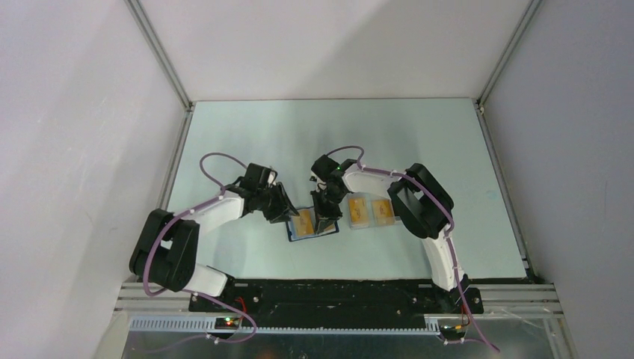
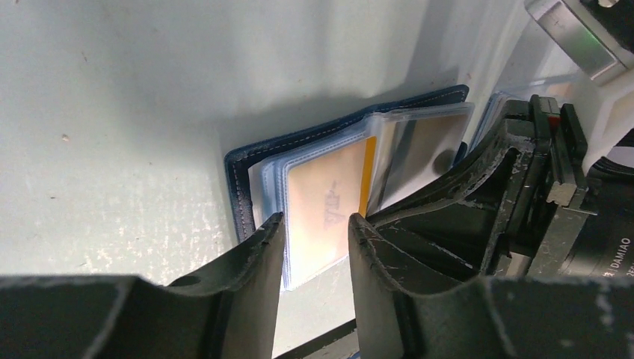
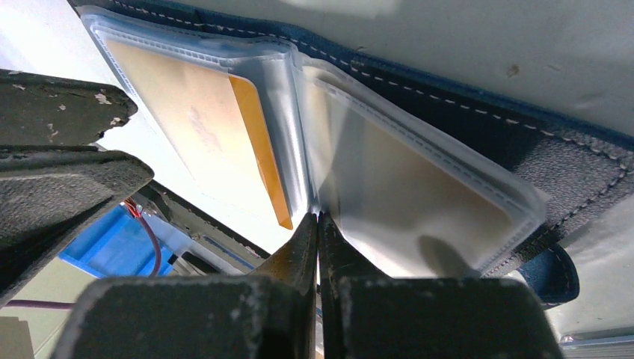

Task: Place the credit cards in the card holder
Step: Insert the credit card into the card holder.

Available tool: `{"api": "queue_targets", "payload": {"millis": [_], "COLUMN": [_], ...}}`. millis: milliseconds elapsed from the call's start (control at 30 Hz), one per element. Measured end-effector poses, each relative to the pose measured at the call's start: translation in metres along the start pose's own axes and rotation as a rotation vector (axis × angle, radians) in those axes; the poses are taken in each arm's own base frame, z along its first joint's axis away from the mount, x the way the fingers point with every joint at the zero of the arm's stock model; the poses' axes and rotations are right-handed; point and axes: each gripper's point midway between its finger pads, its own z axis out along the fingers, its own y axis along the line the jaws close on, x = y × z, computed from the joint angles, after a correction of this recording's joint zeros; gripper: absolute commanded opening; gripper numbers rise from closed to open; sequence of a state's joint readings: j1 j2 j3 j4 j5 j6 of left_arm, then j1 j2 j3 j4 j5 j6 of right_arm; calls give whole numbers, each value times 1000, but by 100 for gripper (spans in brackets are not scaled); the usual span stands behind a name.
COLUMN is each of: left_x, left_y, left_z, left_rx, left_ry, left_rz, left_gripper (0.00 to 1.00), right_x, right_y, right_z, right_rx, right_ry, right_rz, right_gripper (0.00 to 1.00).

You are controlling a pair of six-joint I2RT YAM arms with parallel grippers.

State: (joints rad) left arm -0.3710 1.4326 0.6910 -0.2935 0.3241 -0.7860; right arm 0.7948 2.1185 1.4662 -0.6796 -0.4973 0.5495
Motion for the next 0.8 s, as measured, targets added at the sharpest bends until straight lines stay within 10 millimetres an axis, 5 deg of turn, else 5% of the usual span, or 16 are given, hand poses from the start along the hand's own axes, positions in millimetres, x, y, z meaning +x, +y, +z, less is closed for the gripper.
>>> {"api": "queue_targets", "payload": {"millis": [400, 800], "left_x": [6, 0], "left_y": [11, -6], "left_z": [10, 8], "left_rx": [-38, -2], "left_ry": [35, 29], "left_rz": [-16, 8], "left_gripper": [39, 33], "right_x": [0, 0], "right_y": [0, 0], "right_z": [0, 0], "right_rx": [0, -1], "right_ry": [0, 1], "right_rz": [1, 0], "right_gripper": [0, 2]}}
